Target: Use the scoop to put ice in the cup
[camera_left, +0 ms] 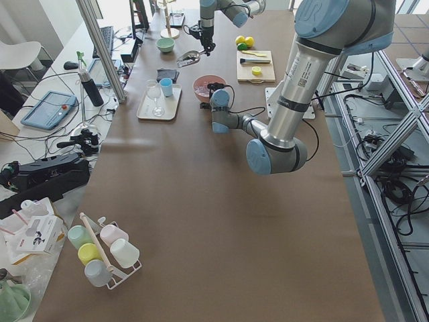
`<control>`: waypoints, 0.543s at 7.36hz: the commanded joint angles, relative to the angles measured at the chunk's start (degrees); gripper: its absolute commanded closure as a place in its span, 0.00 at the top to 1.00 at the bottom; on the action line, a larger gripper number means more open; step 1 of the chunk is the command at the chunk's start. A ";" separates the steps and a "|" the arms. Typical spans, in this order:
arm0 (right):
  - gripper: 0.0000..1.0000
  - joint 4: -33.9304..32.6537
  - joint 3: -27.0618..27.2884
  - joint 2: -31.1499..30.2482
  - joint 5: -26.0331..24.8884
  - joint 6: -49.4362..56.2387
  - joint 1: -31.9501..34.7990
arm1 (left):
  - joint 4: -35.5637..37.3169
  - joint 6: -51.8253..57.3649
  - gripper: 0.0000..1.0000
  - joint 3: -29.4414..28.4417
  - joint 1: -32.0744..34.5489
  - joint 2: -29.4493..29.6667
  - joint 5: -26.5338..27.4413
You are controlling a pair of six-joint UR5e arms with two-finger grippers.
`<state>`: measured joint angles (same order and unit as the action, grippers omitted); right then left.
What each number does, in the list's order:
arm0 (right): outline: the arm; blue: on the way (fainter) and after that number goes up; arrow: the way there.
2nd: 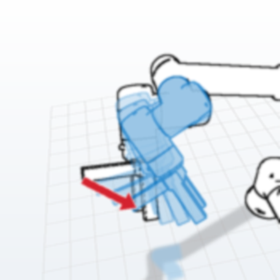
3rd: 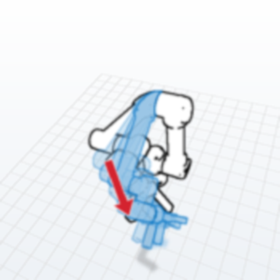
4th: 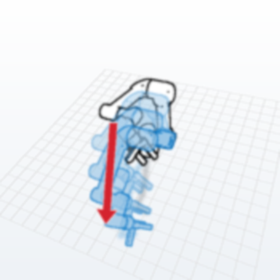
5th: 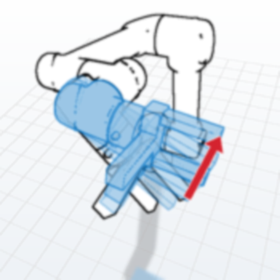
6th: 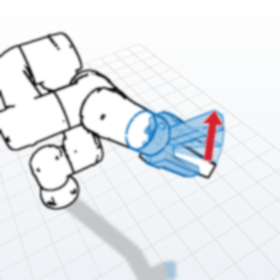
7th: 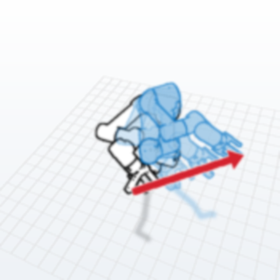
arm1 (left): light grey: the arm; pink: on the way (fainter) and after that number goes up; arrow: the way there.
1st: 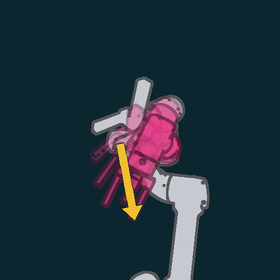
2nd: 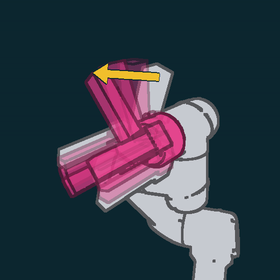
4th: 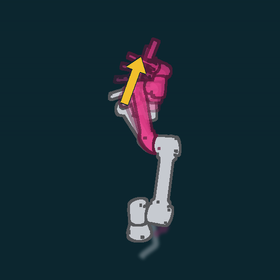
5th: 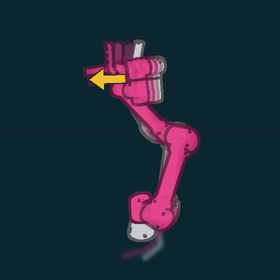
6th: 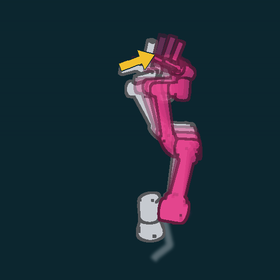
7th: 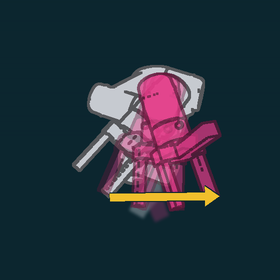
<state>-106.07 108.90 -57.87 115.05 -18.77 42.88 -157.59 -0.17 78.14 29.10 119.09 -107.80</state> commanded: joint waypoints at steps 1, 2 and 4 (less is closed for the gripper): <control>0.00 0.34 0.00 0.13 0.00 -25.59 0.27 | 0.00 0.09 0.98 0.17 0.51 -0.34 0.05; 0.00 0.26 -0.17 0.22 0.17 -26.74 0.27 | 0.17 0.09 0.98 0.87 1.21 -1.30 0.05; 0.00 -0.01 -1.14 0.74 1.91 -26.93 0.36 | 0.61 0.09 0.98 0.96 2.27 -1.58 0.22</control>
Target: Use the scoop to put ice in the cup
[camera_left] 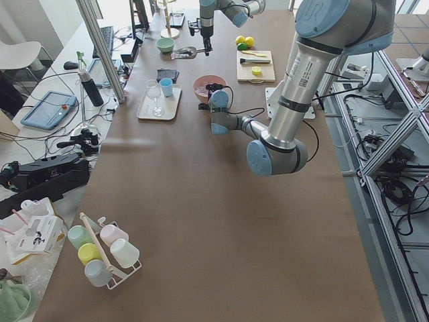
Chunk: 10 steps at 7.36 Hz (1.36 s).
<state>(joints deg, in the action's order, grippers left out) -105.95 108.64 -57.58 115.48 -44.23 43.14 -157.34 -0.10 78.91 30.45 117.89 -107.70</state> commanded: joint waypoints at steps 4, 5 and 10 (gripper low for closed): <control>0.00 -4.88 -19.20 16.49 7.75 -0.77 1.50 | 4.05 0.53 0.98 0.71 5.93 -1.43 -0.14; 0.00 -4.79 -23.17 20.36 8.01 -0.85 1.42 | 5.98 0.53 0.98 0.72 7.06 -1.52 -0.23; 0.00 -4.70 -26.46 20.84 18.97 -0.41 1.42 | 11.62 0.45 0.98 2.03 7.60 -3.19 -0.05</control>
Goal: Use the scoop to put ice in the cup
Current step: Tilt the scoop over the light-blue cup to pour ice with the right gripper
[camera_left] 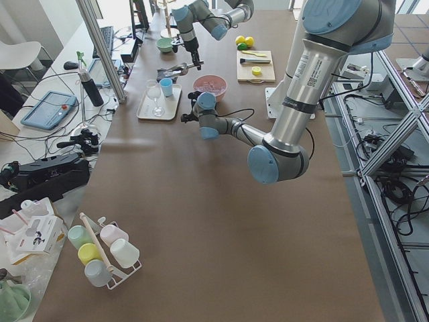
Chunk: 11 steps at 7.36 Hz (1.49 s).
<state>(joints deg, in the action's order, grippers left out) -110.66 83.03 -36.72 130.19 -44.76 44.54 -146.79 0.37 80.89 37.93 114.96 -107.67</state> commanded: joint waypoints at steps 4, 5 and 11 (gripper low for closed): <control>0.00 -0.08 -2.26 -0.02 11.92 2.31 3.52 | 10.26 -0.10 0.98 1.45 0.30 -0.18 0.00; 0.00 -0.08 -2.26 -0.02 12.97 2.31 4.14 | 10.65 -0.10 0.98 3.37 0.39 -1.57 0.00; 0.00 0.00 -2.43 -0.11 17.53 2.31 4.15 | 20.73 -0.54 0.98 7.26 1.88 -3.69 0.00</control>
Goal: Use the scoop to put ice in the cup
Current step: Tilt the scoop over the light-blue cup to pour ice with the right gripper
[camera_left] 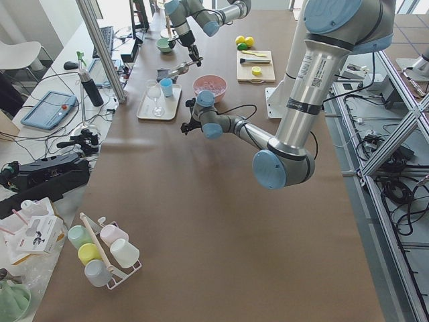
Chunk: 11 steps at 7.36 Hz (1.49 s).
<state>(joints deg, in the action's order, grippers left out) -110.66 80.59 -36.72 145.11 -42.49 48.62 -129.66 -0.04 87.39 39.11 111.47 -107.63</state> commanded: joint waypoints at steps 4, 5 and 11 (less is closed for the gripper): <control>0.00 0.27 -1.66 -0.54 8.87 0.48 2.10 | 14.48 -0.13 0.98 3.39 0.80 0.41 0.05; 0.00 0.27 -1.66 -0.54 8.96 0.48 2.10 | 19.05 -0.13 0.98 5.58 0.88 0.06 0.05; 0.00 3.08 -1.40 -1.68 8.35 0.22 2.10 | 30.16 0.13 0.98 9.64 2.29 -1.52 4.52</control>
<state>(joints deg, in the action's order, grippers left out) -107.84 78.94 -38.30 153.88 -42.32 50.71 -102.10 0.00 96.06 41.46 110.45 -105.42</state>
